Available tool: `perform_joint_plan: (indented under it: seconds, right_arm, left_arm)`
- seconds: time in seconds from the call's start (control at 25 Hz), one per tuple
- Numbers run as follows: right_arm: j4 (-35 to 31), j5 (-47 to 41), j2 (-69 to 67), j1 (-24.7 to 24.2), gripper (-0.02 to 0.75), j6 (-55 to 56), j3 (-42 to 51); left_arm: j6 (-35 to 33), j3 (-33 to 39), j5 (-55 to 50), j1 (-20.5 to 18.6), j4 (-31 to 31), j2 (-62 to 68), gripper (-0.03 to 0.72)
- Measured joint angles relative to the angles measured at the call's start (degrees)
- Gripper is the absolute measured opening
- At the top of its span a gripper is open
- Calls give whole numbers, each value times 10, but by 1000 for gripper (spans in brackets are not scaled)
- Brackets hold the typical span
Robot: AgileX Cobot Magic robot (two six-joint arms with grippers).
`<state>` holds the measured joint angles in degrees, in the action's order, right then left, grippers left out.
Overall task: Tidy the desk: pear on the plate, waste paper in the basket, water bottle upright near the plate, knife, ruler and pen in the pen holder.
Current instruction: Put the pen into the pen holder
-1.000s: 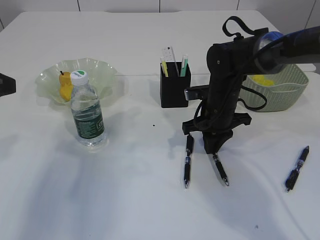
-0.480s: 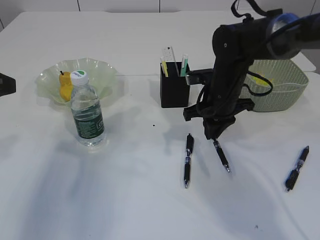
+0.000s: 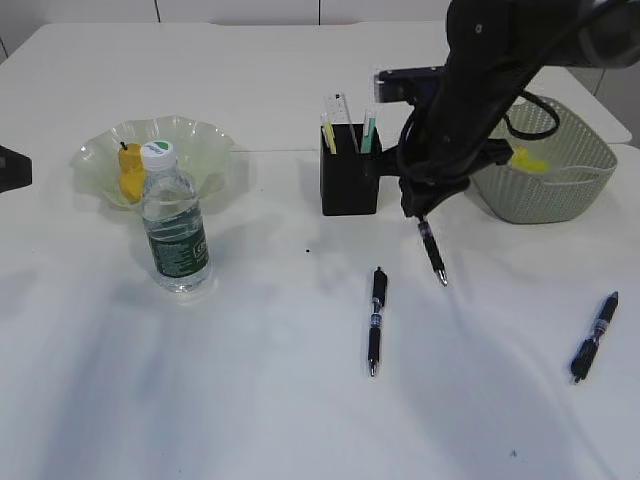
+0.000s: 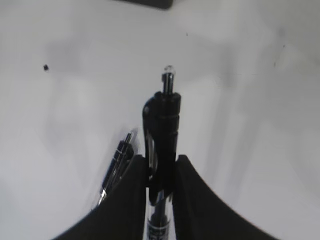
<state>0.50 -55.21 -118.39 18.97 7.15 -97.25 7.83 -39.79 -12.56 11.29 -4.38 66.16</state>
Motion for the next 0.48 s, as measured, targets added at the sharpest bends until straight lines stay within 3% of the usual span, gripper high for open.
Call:
perform_joint_plan:
  seconds: [0.24,0.48]
  right_arm:
    - [0,44,1,0,92,-1,-56]
    - [0,164,1,0,92,-1,-84]
  left_arm:
    - [0,0,1,0,0,0,447]
    - [0,0,1,0,0,0,447]
